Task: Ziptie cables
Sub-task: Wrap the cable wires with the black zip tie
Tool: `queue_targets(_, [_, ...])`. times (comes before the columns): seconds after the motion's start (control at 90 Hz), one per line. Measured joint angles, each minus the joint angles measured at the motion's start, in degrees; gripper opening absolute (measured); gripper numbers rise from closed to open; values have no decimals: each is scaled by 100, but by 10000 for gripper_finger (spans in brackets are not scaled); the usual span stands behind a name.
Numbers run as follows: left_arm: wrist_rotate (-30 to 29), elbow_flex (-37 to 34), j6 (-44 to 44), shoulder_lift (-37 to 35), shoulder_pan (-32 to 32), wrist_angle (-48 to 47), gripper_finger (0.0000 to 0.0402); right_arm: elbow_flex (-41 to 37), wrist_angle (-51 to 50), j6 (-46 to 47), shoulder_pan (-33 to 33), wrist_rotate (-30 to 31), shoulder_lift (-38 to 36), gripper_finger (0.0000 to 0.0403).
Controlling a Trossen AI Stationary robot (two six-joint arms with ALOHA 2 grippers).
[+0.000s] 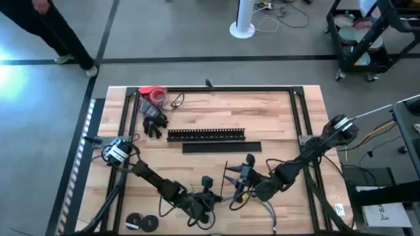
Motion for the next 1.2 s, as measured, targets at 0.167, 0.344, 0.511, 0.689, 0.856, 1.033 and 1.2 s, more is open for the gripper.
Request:
queue_targets(0.167, [-6, 0, -51, 0, 0, -5, 0, 0, -571, 758, 317, -4, -293, 180])
queue_targets(0.344, [-13, 0, -87, 0, 4, -8, 0, 0, -668, 1462, 696, -8, -185, 170])
queue_targets(0.511, [-16, 0, -87, 0, 9, -8, 0, 0, -692, 2366, 991, -15, 169, 163])
queue_targets(0.689, [-17, 0, -78, 0, 20, -8, 0, 0, -637, 3108, 1239, -21, 639, 174])
queue_targets(0.856, [-17, 0, -69, 0, 22, -8, 0, 0, -261, 3189, 1306, -20, 909, 189])
queue_targets(1.033, [-17, 0, -65, 0, 52, 6, 0, 0, 71, 3104, 1297, -238, 990, 196])
queue_targets(1.2, [-15, 0, -65, 0, 66, 9, 0, 0, 80, 2896, 1258, -257, 990, 191])
